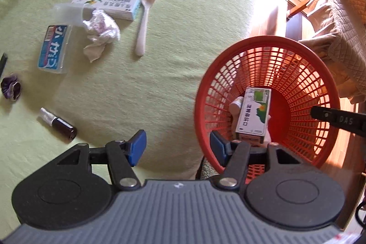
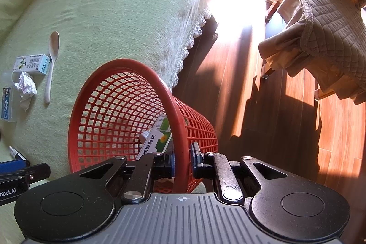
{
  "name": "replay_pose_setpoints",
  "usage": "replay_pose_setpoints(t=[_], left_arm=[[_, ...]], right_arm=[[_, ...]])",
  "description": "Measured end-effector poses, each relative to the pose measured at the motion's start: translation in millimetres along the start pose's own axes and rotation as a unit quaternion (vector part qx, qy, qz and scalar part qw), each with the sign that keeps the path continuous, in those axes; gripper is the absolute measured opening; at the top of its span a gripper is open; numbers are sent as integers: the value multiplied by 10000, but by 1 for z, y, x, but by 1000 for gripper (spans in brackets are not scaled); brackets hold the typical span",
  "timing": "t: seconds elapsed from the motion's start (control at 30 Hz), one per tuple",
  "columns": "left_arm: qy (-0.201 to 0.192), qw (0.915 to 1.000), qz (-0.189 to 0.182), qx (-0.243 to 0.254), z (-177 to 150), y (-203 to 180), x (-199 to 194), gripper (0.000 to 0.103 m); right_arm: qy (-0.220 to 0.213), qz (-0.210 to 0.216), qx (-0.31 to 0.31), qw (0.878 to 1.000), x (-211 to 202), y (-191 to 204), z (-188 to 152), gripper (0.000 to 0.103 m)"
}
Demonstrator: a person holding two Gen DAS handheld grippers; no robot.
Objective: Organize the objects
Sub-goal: 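Drop the medicine box into the red basket with the left gripper, then grasp the brown spray bottle with the left gripper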
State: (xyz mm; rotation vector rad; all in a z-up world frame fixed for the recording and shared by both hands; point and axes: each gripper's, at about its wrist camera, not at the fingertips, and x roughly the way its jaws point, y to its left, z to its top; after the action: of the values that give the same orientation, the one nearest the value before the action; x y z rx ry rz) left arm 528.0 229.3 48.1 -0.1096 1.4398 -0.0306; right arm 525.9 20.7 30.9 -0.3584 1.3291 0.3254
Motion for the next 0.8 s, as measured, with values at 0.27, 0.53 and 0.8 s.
replay_pose_setpoints(t=[0.27, 0.53, 0.8], left_arm=[[-152, 9958, 786, -451, -24, 83, 6, 59], [-346, 9766, 1066, -1837, -39, 171, 27, 51], [-473, 9615, 728, -2606, -34, 197, 52, 37]], right_arm=[[1, -12, 39, 10000, -1, -1, 1, 10], [2, -67, 66, 10000, -1, 0, 3, 10], [-12, -139, 64, 9999, -1, 4, 3, 10]])
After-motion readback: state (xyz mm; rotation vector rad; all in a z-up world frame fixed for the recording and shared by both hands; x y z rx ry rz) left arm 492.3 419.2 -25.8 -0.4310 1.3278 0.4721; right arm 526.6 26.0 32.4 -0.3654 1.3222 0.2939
